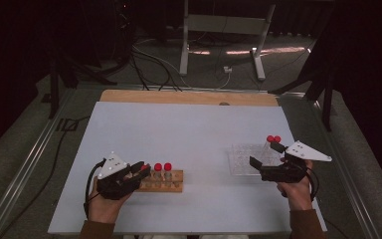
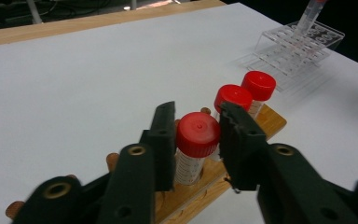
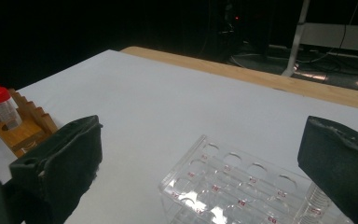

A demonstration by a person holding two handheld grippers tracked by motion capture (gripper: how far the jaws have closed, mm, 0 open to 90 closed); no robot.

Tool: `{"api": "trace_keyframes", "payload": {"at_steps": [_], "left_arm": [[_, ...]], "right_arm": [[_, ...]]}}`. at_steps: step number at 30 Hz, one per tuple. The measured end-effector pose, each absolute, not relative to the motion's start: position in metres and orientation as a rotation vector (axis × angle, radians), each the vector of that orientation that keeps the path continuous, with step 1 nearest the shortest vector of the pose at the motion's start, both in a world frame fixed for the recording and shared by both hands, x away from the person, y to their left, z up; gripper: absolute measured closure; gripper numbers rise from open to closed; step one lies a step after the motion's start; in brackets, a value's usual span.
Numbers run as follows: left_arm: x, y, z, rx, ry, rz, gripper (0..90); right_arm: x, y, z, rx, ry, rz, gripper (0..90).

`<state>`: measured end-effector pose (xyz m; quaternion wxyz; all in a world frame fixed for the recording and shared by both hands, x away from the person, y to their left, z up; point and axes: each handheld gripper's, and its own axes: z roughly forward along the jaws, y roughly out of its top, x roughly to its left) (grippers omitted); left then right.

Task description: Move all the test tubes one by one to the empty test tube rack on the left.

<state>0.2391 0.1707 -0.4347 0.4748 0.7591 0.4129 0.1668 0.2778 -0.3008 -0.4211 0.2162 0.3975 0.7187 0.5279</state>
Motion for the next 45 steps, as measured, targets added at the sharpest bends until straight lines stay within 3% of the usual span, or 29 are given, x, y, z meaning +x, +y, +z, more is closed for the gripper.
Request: {"api": "trace_keyframes", "payload": {"at_steps": [7,9,25,38,45], "left_arm": [[0.239,0.179,-0.432,1.763,1.021,0.398,44.7],[0.239,0.181,-0.431,1.740,1.010,0.395,42.8],[0.236,0.196,-0.420,1.564,1.042,0.523,1.2],[0.239,0.198,-0.420,1.555,1.044,0.546,0.5],[0.239,0.201,-0.421,1.533,1.063,0.551,0.5]], "right_arm": [[0.279,-0.303,-0.420,1.102,1.983,1.467,0.0],[0.279,-0.303,-0.420,1.099,1.981,1.468,0.0],[0.285,-0.320,-0.414,1.131,1.885,1.384,0.0],[0.292,-0.345,-0.415,1.219,1.776,1.295,5.6],[0.300,-0.360,-0.417,1.231,1.781,1.240,15.7]]}}
